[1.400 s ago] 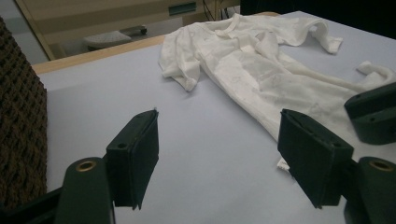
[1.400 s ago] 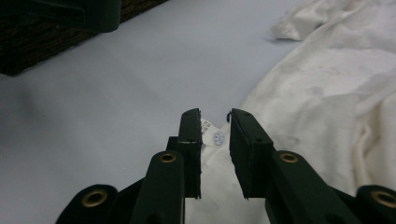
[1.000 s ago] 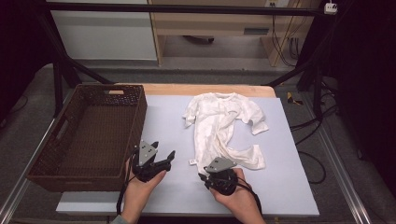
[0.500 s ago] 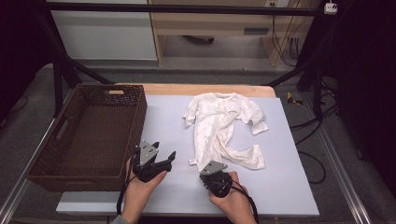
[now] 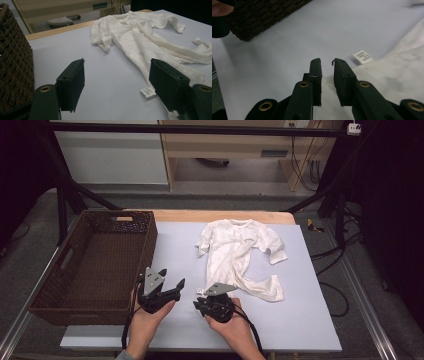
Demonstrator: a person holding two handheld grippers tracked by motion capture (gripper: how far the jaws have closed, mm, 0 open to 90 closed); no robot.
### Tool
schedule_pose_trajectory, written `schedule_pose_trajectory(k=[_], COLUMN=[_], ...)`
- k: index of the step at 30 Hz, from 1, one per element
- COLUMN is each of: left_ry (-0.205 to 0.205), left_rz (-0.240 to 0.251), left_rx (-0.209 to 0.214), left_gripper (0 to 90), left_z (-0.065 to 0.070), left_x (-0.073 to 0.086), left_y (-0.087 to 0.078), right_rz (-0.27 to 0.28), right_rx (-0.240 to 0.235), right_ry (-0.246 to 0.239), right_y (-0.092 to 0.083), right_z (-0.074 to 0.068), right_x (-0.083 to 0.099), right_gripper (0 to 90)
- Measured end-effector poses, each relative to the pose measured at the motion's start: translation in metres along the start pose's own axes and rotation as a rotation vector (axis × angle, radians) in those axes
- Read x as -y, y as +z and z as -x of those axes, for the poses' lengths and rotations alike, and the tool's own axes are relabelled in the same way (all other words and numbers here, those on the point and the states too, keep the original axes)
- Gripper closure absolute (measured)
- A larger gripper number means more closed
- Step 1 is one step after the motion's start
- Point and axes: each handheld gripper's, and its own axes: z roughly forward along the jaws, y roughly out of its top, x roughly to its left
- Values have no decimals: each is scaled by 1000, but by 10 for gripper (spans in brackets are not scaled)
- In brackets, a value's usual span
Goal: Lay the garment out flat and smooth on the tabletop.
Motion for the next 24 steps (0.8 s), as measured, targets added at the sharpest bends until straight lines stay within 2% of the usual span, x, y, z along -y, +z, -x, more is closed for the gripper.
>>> schedule_pose_trajectory(k=[3,7,10,13,16,20,24], left_ry=[9,26,32,28,21,19,19], left_rz=[-25,-56,-66,-63,-65,-66,-67], left_rx=[16,36,43,31,26,22,26], left_gripper=[282,282,282,282,282,282,281], left_z=[4,12,14,13,10,9,9], left_x=[2,4,4,5,6,7,8], left_y=[3,6,6,4,3,4,4], right_rz=[35,40,35,30,14,-24,-70], right_rx=[54,140,150,136,113,82,79], right_ry=[-18,-31,-22,-44,-84,-139,-188], right_y=[-18,-41,-51,-57,-56,-45,-30], right_z=[10,24,29,21,6,-15,-25], right_x=[0,7,15,21,27,30,33], right_gripper=[730,724,719,721,721,718,702])
